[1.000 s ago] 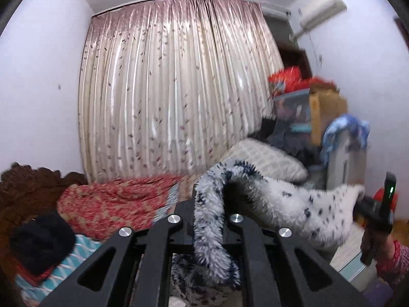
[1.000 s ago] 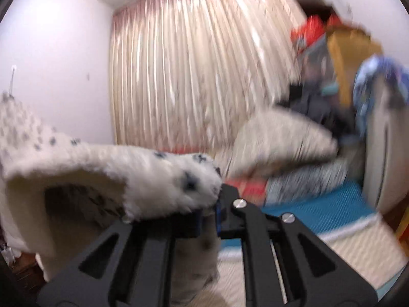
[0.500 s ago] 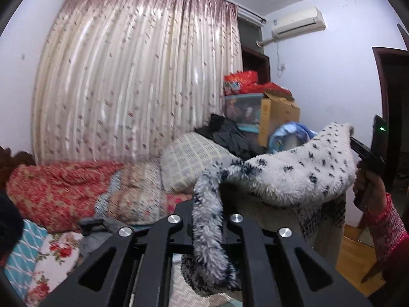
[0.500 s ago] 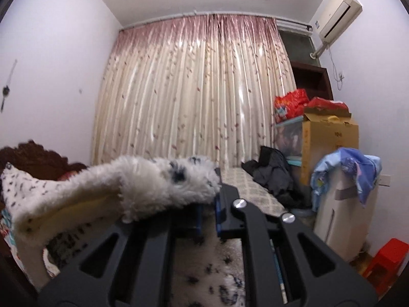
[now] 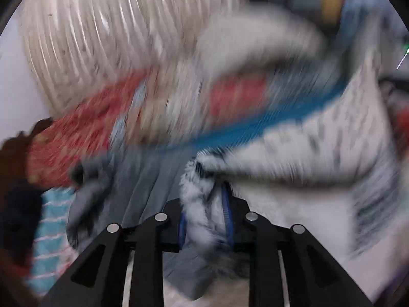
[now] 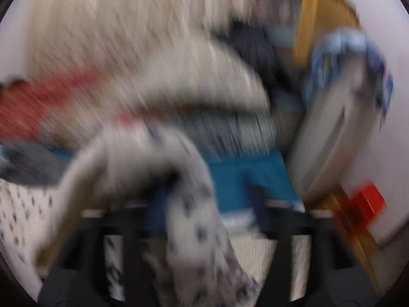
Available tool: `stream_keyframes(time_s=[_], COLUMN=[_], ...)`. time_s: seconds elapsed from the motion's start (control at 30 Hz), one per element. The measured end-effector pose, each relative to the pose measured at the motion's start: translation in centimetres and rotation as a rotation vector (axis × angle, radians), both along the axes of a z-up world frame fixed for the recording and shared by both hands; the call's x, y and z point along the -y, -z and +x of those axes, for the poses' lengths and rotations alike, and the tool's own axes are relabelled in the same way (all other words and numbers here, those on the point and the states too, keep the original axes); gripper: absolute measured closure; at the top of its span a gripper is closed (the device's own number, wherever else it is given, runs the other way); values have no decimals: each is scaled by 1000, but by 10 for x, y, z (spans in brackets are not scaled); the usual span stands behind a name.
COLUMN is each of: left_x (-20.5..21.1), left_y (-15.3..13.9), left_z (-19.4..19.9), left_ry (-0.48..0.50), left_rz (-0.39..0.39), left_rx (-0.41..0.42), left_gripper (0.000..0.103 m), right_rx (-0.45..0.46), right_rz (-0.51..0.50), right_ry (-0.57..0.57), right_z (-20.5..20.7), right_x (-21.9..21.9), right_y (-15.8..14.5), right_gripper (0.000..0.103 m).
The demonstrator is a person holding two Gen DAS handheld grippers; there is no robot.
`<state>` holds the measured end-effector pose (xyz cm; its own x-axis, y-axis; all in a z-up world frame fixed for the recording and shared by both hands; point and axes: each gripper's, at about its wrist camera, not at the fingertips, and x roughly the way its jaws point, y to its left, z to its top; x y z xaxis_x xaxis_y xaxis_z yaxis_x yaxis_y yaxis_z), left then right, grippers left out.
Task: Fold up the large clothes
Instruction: 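Lower the sweater onto the bed cover and open both tools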
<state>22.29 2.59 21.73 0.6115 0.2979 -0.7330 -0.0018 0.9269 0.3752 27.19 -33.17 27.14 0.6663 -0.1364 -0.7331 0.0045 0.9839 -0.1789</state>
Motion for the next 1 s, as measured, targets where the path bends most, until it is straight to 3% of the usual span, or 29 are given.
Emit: stream_keyframes(time_s=[0.07, 0.1, 0.2, 0.33, 0.47, 0.53, 0.63, 0.77, 0.9, 1.0], left_x=[-3, -6, -16, -46, -77, -78, -66, -37, -28, -23], left_y=[86, 108, 147, 135, 125, 128, 140, 161, 179, 189], left_z=[16, 14, -9, -50, -70, -73, -66, -51, -38, -33], left_ry=[-75, -76, -38, 15, -20, -16, -16, -36, -72, -88], left_rz=[52, 19, -63, -178, -452, -605, -754, -808, -844, -802], left_rx=[-207, -248, -293, -209, -173, -201, -247, -268, -299, -313], left_gripper=[93, 93, 93, 93, 93, 93, 93, 93, 93, 93], right_rx=[-119, -159, -187, -135, -123, -136, -174, -175, -186, -192], right_rz=[15, 32, 66, 127, 358, 454, 541, 537, 534, 533], right_ry=[-27, -65, -140, -260, -275, -284, -323, -373, -350, -330], right_z=[-9, -27, -70, -117, -143, -153, -171, -201, -224, -237], right_x=[-4, -6, -4, -9, -15, -30, -66, -99, -94, -84], right_y=[67, 99, 139, 135, 120, 125, 134, 139, 149, 152], right_gripper=[37, 37, 37, 37, 37, 37, 37, 37, 37, 37])
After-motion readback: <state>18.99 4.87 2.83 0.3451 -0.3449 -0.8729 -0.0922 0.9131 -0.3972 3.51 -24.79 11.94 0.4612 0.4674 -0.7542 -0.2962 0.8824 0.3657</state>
